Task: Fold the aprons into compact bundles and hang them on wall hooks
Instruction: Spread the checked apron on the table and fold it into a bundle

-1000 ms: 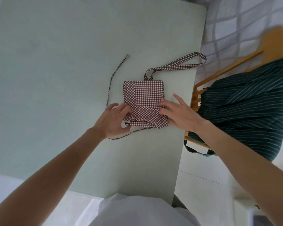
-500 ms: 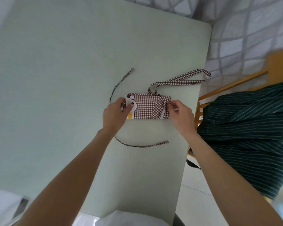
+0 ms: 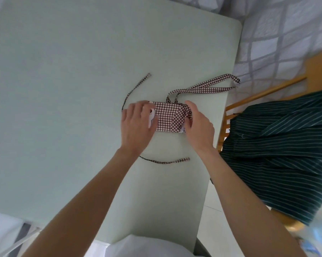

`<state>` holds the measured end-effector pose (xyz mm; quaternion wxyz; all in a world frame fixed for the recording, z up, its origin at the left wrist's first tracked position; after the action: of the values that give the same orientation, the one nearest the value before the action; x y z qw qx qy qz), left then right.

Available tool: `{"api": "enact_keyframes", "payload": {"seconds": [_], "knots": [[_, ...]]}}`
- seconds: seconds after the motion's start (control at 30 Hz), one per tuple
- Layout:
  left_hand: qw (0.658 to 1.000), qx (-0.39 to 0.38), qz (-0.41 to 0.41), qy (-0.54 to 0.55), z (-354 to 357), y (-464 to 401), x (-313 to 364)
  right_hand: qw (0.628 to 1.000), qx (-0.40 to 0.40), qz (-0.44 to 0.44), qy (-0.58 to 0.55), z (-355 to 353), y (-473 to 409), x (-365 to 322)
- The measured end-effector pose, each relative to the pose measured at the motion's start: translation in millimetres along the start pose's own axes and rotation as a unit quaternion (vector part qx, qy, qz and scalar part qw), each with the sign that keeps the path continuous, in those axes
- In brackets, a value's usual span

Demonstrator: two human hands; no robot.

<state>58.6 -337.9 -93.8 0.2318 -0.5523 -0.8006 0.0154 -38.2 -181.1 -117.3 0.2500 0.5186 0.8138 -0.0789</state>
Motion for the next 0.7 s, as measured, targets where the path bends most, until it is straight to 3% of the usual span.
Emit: {"api": "enact_keyframes", "payload": {"seconds": [0.07,0.17,0.3,0.4,0.47,0.57,0.63,0.7], "knots": [[0.997,-0.050,0.033,0.048,0.3,23.0,15.0,0.995,-0.004,-0.036,0.098,4.9,1.2,-0.4],[0.962,-0.174,-0.123,0.173,5.2,57.4,19.0,0.984,0.020,-0.069,0.165,5.6,4.0,5.4],[0.849,-0.204,-0.320,0.368,15.7,77.3,23.5,0.988,-0.082,-0.116,0.052,6.2,-7.4,6.7],[0.799,-0.162,-0.374,0.441,17.2,72.2,21.9,0.988,-0.120,-0.092,-0.018,2.3,-3.5,2.7],[0.807,-0.124,-0.377,0.438,12.0,71.3,14.9,0.984,-0.146,-0.043,-0.096,5.2,19.9,-4.4],[0.850,-0.117,-0.355,0.370,4.0,75.7,1.0,0.972,-0.162,-0.005,-0.173,22.0,71.6,-14.6],[0.871,-0.144,-0.334,0.332,2.9,79.1,-5.8,0.978,-0.146,0.012,-0.147,27.3,95.7,-14.3],[0.882,-0.179,-0.311,0.306,3.2,79.3,-8.9,0.994,-0.079,0.008,-0.069,17.4,97.3,-14.0]]}}
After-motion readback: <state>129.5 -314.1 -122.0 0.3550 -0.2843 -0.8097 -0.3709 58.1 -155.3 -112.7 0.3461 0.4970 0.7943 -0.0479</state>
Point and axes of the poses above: each hand's wrist, its own y-axis away from the middle knuckle, its own z-axis out of the palm, x = y × z, the point moved 4 cm from there along -y, towards the middle knuckle, and after that the axes turned 2 degrees about -x, right-handed, at the moved point
